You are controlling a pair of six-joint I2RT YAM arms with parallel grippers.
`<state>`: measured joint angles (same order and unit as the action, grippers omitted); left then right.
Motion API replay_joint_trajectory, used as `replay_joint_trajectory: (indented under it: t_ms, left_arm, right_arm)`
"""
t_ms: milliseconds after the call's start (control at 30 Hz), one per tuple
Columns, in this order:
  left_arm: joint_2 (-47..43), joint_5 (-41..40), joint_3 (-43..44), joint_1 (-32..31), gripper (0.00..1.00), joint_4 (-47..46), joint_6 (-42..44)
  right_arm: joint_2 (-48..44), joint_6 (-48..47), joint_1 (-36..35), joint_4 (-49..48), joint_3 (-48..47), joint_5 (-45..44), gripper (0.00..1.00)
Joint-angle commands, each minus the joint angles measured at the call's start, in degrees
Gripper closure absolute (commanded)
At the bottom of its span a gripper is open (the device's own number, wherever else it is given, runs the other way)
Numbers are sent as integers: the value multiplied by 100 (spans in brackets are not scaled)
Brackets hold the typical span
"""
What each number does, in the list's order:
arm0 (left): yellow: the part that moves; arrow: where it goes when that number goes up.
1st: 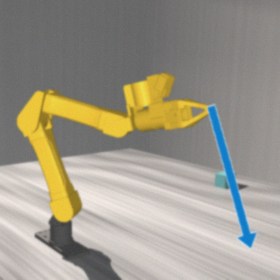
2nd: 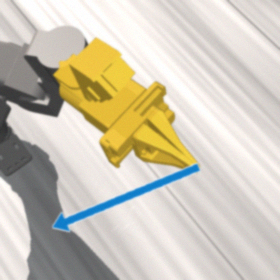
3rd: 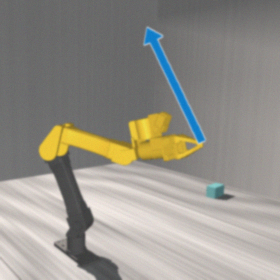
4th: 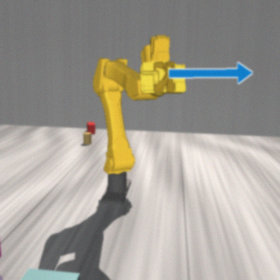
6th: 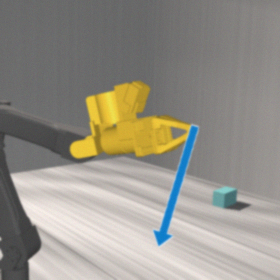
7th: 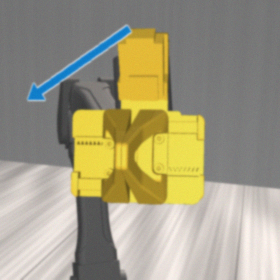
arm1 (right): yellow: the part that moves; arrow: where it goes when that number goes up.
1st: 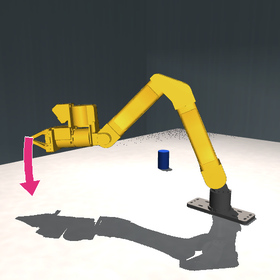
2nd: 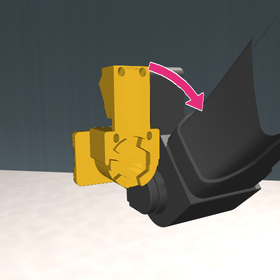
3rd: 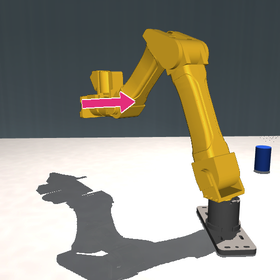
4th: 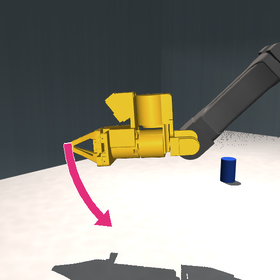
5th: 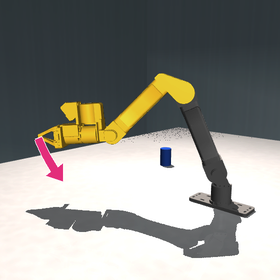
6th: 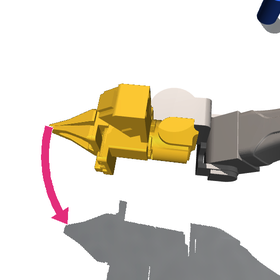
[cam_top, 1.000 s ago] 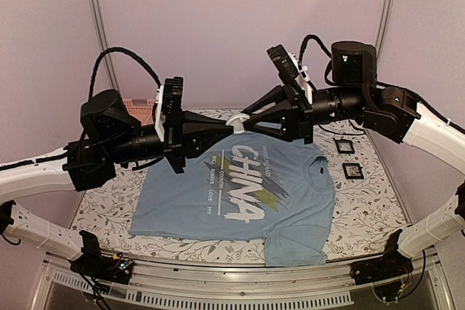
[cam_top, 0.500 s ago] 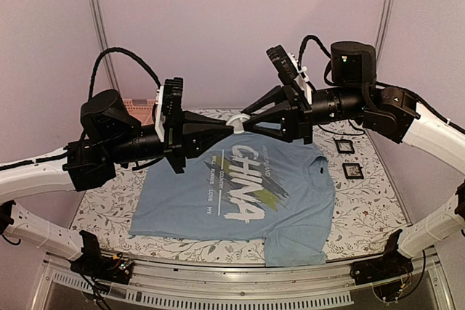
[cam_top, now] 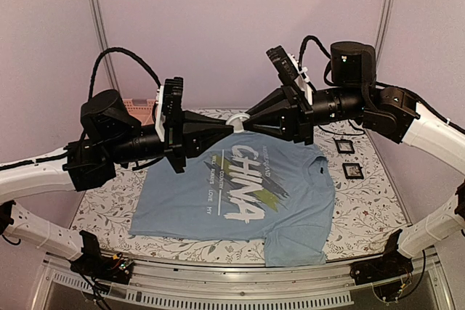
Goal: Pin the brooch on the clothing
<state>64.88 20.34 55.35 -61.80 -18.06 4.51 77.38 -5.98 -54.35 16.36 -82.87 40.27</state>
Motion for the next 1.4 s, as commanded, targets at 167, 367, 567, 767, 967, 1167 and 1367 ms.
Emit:
replay_joint_trajectory:
  t_ms: [167, 367, 567, 767, 967, 1167, 1367]
  left_arm:
    - [100, 168, 125, -126, 100, -13, -1]
    - [145, 203, 143, -165, 100, -64, 6]
    - [-23, -148, 72, -171, 100, -15, 107]
    - [-441, -1008, 64, -171, 100, 616, 596]
    - [-605, -1595, 174, -179, 100, 1343, 1032]
    - [-675, -2012, 171, -222, 100, 1783, 1272]
    - [-704, -2277, 48, -285, 100, 2128, 1204]
  right_arm:
    - [122, 57, 15, -100, 11, 45, 90]
    - [145, 89, 18, -156, -4, 89, 90]
    - [133, 23, 13, -1, -26, 133, 69]
    - [-334, -401, 20, 594, -72, -371, 44]
    - [-598, -665, 20, 1118, -225, -929, 35]
    - [-667, -681, 18, 1022, -115, -1193, 36]
    - [-698, -746, 18, 742, -49, -1457, 38]
